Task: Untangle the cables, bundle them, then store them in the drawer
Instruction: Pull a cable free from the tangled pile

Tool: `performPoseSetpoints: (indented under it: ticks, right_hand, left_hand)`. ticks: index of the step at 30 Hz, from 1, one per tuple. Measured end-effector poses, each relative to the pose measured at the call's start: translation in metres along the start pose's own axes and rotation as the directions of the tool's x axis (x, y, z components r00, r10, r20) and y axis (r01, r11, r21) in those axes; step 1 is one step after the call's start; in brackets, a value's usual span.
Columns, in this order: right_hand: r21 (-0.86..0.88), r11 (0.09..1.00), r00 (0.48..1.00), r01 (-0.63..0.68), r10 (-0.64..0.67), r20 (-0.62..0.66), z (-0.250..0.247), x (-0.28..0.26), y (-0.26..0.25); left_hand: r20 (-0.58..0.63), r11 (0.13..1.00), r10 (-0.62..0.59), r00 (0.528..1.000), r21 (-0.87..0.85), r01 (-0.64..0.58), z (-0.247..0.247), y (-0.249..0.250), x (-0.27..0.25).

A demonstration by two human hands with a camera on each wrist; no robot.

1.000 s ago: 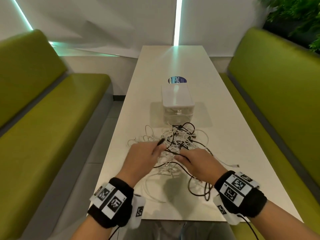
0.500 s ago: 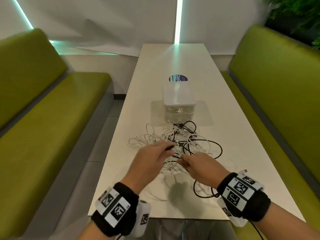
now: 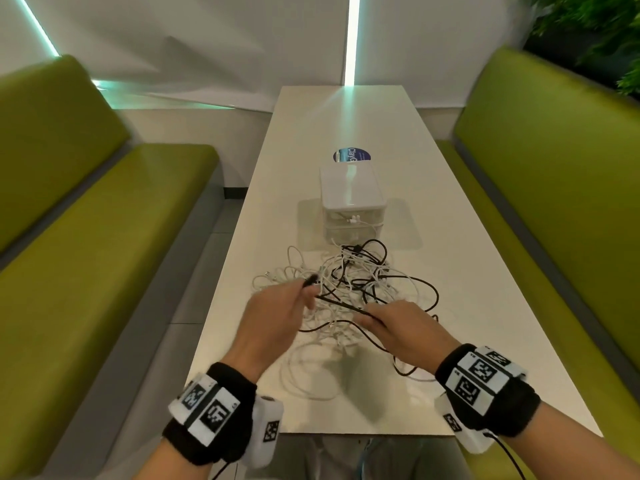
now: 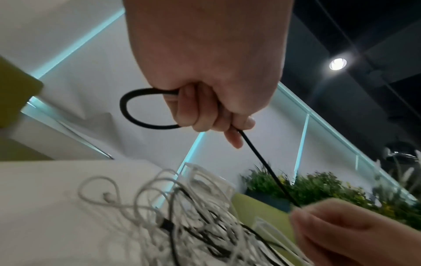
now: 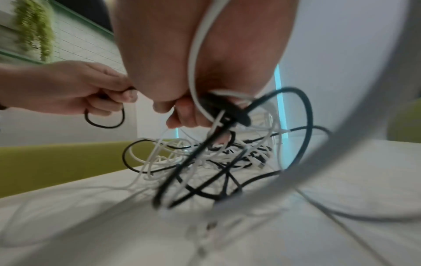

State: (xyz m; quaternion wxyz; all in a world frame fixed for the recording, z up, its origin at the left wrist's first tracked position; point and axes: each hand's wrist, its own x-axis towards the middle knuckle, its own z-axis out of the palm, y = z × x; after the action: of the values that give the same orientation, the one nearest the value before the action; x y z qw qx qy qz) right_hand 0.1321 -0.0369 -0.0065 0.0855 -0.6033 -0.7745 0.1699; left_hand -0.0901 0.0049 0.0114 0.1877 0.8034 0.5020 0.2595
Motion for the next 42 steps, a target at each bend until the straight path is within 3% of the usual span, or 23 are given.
performPoseSetpoints:
  ticks: [3,5,9,11,14,17,20,24,31,35,38,42]
  right_hand:
    - [-0.016,1.000,1.000,-0.020,0.020,0.014,0.000,-0.003,0.003]
    - [-0.066,0.998,0.999,-0.013,0.016,0.035,0.002,-0.002,0.000]
    - [-0.101,0.994,0.997,-0.031,0.038,0.066,0.004,0.000,-0.005]
    - [-0.125,0.992,0.998,-0.016,0.024,0.062,0.004,0.001,-0.009]
    - [-0.157,0.988,0.998,0.012,-0.002,0.061,0.001,-0.001,-0.013]
    - [-0.091,0.995,0.998,0.035,-0.030,0.057,0.002,-0.008,-0.014]
    - [-0.011,0.999,0.999,0.032,-0.031,0.020,0.003,-0.011,-0.015]
    - [0.024,0.999,0.999,0.033,-0.032,-0.013,0.002,-0.011,-0.013]
    - [-0.010,0.999,0.996,0.042,-0.043,-0.075,-0.002,-0.002,-0.015]
    - [-0.003,0.999,0.998,0.036,-0.037,-0.049,-0.005,0.001,-0.017]
    - [0.007,1.000,1.000,-0.003,0.004,-0.027,-0.004,0.002,-0.021]
    - [-0.038,0.998,0.998,-0.050,0.051,0.023,-0.002,0.007,-0.024]
  left_hand:
    - [0.040,0.989,-0.140,0.989,0.052,0.138,-0.008,-0.016,0.004]
    - [0.070,0.983,-0.158,0.985,0.101,0.151,-0.002,-0.019,0.002]
    - [-0.024,0.997,0.038,0.999,-0.068,-0.039,0.012,0.003,-0.007]
    - [0.085,0.990,0.103,0.991,-0.106,-0.093,0.022,0.018,-0.009]
    - [0.276,0.993,0.083,0.958,0.052,-0.101,0.036,0.030,-0.007]
    - [0.311,0.985,0.088,0.946,0.116,-0.130,0.038,0.025,-0.008]
    - [0.259,0.979,0.145,0.955,0.100,-0.175,0.033,0.017,-0.009]
    - [0.060,0.994,0.100,0.993,0.032,-0.102,0.011,0.002,-0.003]
    - [-0.083,0.999,-0.031,0.996,0.007,0.031,-0.002,-0.008,-0.003]
    - [-0.157,1.000,-0.014,0.988,0.014,0.016,-0.008,-0.009,-0.007]
    - [-0.173,0.999,-0.049,0.984,-0.011,0.048,-0.006,-0.011,-0.009]
    - [-0.049,0.990,-0.143,0.989,-0.021,0.142,0.004,-0.014,-0.009]
